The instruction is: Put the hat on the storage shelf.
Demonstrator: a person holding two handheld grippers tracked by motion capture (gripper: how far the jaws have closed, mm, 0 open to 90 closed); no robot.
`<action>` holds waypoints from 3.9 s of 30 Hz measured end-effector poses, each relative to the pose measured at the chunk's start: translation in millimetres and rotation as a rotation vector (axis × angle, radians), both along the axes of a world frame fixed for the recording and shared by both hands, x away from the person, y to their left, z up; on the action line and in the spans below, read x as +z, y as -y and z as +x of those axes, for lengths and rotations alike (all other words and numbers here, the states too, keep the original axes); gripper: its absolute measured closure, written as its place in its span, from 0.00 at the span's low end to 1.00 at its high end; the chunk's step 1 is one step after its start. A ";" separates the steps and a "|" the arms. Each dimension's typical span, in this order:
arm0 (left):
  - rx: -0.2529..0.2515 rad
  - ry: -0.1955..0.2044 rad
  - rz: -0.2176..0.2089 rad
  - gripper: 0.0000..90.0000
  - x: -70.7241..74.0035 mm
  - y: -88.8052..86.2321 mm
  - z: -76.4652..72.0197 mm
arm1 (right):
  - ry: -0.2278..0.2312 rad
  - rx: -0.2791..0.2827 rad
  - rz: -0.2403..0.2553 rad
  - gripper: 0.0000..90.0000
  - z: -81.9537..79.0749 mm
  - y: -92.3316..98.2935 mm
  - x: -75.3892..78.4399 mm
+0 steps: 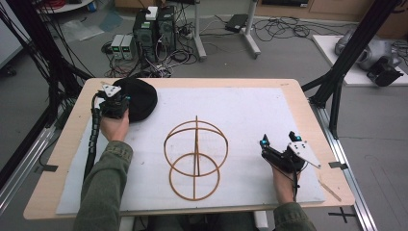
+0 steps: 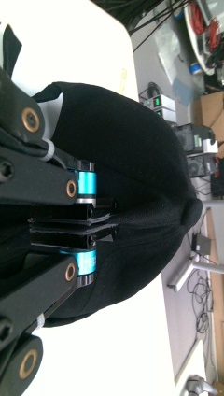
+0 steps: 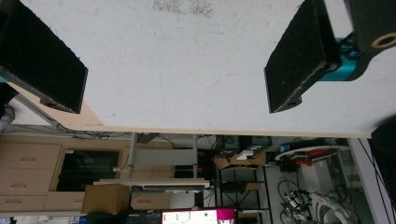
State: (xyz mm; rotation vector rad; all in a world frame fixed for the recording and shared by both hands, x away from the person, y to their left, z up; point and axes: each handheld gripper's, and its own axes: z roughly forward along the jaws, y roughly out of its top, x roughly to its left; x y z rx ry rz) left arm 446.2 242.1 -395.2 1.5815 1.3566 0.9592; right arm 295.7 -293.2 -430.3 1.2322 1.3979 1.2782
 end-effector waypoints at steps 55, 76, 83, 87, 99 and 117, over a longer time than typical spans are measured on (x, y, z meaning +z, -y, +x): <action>-0.222 0.445 -0.126 0.97 90.2 -3.4 -116.6 | 0.014 0.016 0.005 0.06 -0.2 -2.6 1.3; -0.521 0.565 -0.190 0.97 116.5 22.8 -146.7 | 0.013 0.043 0.009 0.06 -0.8 -8.6 1.8; -0.636 0.596 -0.214 0.97 125.3 27.8 -154.8 | 0.012 0.049 0.012 0.06 -1.2 -8.7 2.2; -0.703 0.609 -0.241 0.97 130.8 29.2 -158.7 | 0.011 0.054 0.013 0.06 -0.8 -9.3 2.3; -0.864 0.608 -0.288 0.97 137.0 33.1 -165.3 | 0.011 0.061 0.018 0.06 -0.4 -8.2 3.5; -1.070 0.504 -0.274 0.97 136.0 53.1 -162.2 | 0.013 0.073 0.013 0.06 0.0 -9.1 4.0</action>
